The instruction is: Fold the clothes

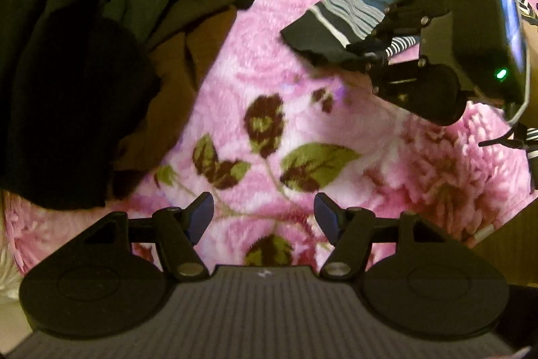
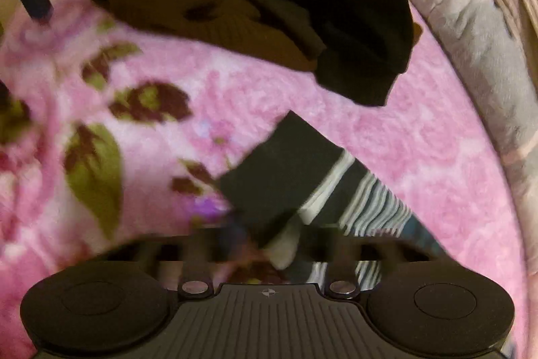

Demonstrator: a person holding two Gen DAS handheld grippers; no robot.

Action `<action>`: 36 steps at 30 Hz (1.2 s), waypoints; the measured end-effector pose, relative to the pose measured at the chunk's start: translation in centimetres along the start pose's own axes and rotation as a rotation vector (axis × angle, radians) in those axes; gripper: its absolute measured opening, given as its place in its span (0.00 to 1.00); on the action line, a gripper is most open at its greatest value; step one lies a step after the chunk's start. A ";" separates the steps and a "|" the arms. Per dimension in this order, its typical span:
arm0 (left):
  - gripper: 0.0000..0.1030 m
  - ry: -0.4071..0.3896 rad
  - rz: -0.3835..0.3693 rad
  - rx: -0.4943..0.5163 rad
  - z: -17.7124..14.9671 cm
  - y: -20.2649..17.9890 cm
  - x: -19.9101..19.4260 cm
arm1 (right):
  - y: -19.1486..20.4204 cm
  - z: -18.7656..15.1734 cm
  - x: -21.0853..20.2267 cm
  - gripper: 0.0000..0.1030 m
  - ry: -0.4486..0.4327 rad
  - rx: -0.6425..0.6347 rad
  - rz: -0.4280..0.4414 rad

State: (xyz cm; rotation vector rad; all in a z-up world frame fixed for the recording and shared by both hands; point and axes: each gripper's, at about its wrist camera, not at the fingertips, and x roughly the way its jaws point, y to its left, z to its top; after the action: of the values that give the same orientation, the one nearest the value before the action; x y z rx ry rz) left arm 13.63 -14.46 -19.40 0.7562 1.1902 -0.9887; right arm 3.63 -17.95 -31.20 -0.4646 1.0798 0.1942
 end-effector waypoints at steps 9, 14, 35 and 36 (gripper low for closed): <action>0.60 -0.113 -0.020 0.124 6.1 -3.8 -2.4 | -15.2 -1.3 -12.6 0.07 -0.322 0.644 0.012; 0.60 -0.171 -0.040 0.246 10.2 -9.9 -3.2 | -25.5 -9.5 -24.3 0.02 -0.553 0.927 -0.194; 0.61 -0.086 0.016 0.492 17.7 -39.0 3.7 | -33.3 -47.4 -17.9 0.88 -0.314 1.549 0.046; 0.61 -0.094 0.013 0.509 18.4 -39.4 4.0 | -33.9 -46.9 -17.0 0.88 -0.312 1.549 0.083</action>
State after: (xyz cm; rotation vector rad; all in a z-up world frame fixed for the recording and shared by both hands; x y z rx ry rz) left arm -14.99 -47.41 -18.16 1.0991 0.8550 -1.3224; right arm -29.25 -68.19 -25.28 0.9733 0.6716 -0.4894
